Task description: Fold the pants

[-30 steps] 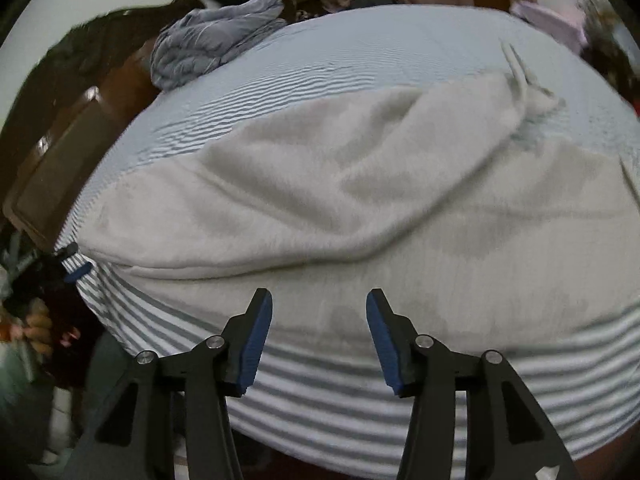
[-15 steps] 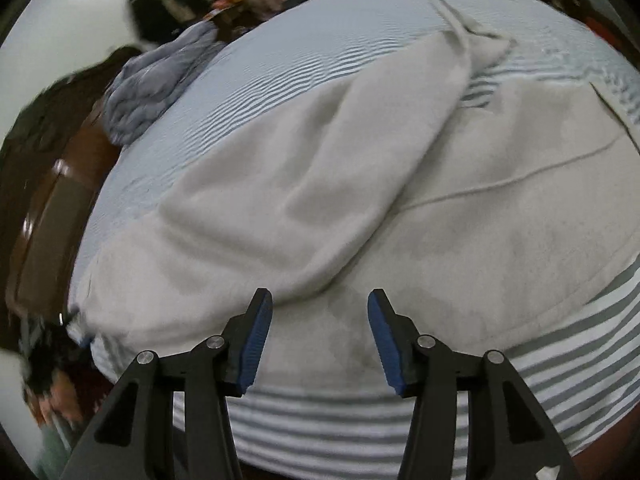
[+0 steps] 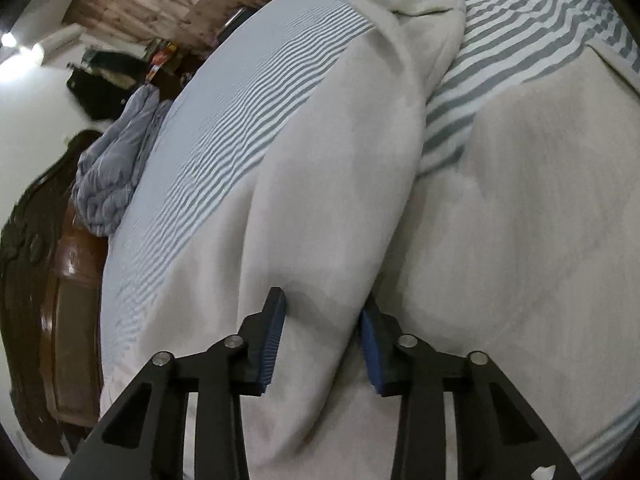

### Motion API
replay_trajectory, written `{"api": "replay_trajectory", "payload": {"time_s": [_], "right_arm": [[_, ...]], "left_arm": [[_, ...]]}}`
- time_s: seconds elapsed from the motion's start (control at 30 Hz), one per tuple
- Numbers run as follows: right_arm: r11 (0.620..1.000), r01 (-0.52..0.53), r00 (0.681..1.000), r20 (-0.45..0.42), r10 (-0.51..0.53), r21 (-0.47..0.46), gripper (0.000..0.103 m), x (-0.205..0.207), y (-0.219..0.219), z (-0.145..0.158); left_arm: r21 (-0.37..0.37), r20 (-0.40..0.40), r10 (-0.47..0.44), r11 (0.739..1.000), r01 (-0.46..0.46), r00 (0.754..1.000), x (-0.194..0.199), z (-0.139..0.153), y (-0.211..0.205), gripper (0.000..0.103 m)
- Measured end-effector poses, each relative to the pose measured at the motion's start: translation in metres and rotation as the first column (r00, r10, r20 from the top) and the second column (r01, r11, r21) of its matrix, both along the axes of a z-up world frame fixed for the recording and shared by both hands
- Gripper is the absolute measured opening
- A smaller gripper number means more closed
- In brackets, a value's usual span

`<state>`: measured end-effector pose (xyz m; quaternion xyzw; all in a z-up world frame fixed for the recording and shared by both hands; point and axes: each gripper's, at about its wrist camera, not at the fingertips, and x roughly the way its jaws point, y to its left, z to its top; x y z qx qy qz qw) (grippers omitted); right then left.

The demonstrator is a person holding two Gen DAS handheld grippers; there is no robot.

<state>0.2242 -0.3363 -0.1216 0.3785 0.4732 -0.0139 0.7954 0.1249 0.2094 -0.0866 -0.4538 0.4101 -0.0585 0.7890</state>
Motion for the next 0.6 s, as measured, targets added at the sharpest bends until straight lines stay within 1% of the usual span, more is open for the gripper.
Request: {"api": "replay_trajectory", "payload": {"time_s": [0.03,0.07,0.1,0.17,0.3,0.37,0.5,0.6], "right_arm": [[1.000,0.007,1.000,0.000,-0.007,0.017,0.012,0.004,-0.004,-0.002],[0.999,0.015,1.000,-0.001,-0.015,0.037,0.009,0.008,-0.008,-0.002],[0.999,0.025,1.000,0.000,-0.025,0.042,0.008,0.010,-0.012,-0.002],[0.999,0.021,0.999,0.032,-0.022,0.030,0.007,0.010,-0.015,0.009],[1.000,-0.003,0.993,0.118,0.006,-0.031,0.006,-0.002,-0.015,0.050],[0.999,-0.006,0.989,0.148,0.014,-0.051,0.006,-0.013,-0.016,0.071],[0.994,-0.025,0.978,0.203,0.046,-0.103,0.006,-0.042,-0.012,0.106],[0.994,-0.028,0.973,0.224,0.052,-0.107,0.006,-0.068,-0.007,0.112]], "left_arm": [[-0.007,-0.011,0.010,1.000,-0.010,1.000,0.001,-0.002,0.002,0.025],[-0.013,-0.022,0.019,1.000,-0.019,1.000,0.002,-0.003,0.003,0.024],[-0.017,-0.028,0.026,1.000,-0.026,0.999,0.002,-0.004,0.004,0.023],[-0.009,-0.041,0.035,0.999,-0.035,0.999,0.005,-0.003,0.007,0.021],[-0.007,-0.032,0.049,0.999,-0.049,0.998,0.016,0.009,0.010,0.018],[0.017,-0.018,0.044,0.999,-0.043,0.999,0.028,0.024,0.010,0.018],[0.025,0.031,0.024,0.999,-0.025,0.999,0.050,0.051,0.011,0.018],[0.052,0.079,-0.008,0.999,0.004,0.997,0.061,0.071,0.013,0.018]]}}
